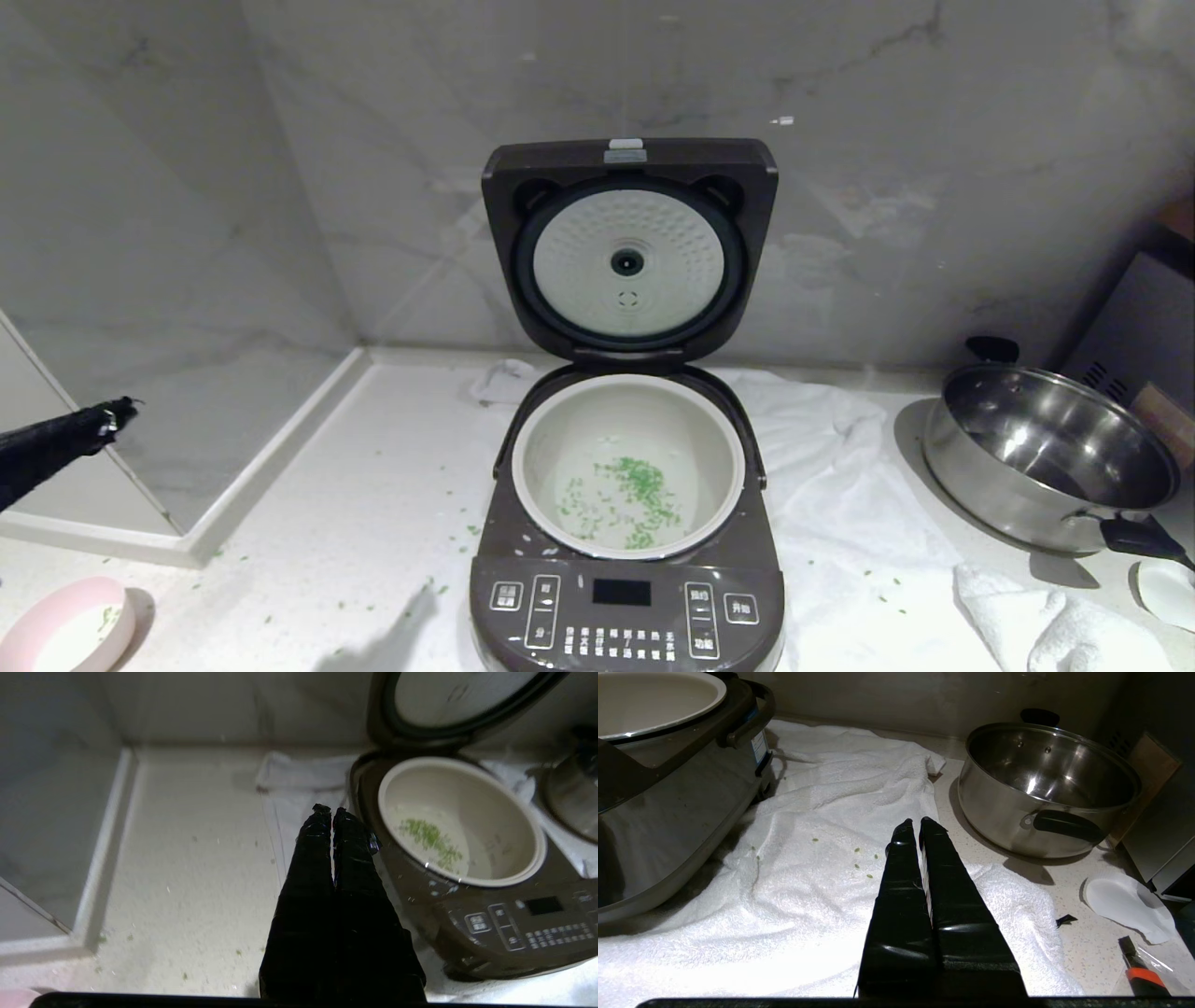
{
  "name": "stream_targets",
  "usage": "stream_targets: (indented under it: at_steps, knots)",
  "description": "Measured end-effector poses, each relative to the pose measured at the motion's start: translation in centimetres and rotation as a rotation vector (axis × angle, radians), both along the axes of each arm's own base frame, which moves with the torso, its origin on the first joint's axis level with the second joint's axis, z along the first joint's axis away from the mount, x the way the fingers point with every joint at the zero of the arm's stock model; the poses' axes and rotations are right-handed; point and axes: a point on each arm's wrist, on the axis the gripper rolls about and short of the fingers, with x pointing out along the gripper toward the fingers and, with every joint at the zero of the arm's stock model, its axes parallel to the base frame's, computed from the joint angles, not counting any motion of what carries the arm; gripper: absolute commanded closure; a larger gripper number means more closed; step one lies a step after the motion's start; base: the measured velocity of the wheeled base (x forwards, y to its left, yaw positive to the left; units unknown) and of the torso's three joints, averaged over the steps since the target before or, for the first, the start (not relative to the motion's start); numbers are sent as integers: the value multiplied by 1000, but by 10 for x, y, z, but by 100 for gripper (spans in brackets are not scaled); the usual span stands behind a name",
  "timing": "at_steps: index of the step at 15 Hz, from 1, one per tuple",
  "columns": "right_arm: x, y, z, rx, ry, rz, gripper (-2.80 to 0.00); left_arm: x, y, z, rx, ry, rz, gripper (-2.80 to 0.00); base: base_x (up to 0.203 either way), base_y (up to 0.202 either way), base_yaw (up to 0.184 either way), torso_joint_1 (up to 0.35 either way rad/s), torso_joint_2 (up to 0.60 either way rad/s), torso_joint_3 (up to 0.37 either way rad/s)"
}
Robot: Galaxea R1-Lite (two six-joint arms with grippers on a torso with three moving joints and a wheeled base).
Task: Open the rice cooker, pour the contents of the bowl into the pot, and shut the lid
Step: Turn on the tap
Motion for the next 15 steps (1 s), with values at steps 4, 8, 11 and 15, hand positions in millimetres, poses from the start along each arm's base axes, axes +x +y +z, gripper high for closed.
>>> stream_targets:
  at_steps: [4, 8, 11, 15]
  knots:
    - [0, 0, 0, 0, 0, 0, 0, -48, -7, 14, 19, -165, -25, 0, 0, 0, 0, 0, 0, 0]
    - [0, 0, 0, 7, 1, -1, 0, -84, -10, 15, 9, -188, -148, 0, 0, 0, 0, 0, 0, 0]
    - [0, 0, 0, 13, 1, -1, 0, -107, -8, 7, 18, -236, -34, 0, 0, 0, 0, 0, 0, 0]
    - [0, 0, 0, 15, -1, -2, 0, -123, -8, -35, 57, -254, 34, 0, 0, 0, 0, 0, 0, 0]
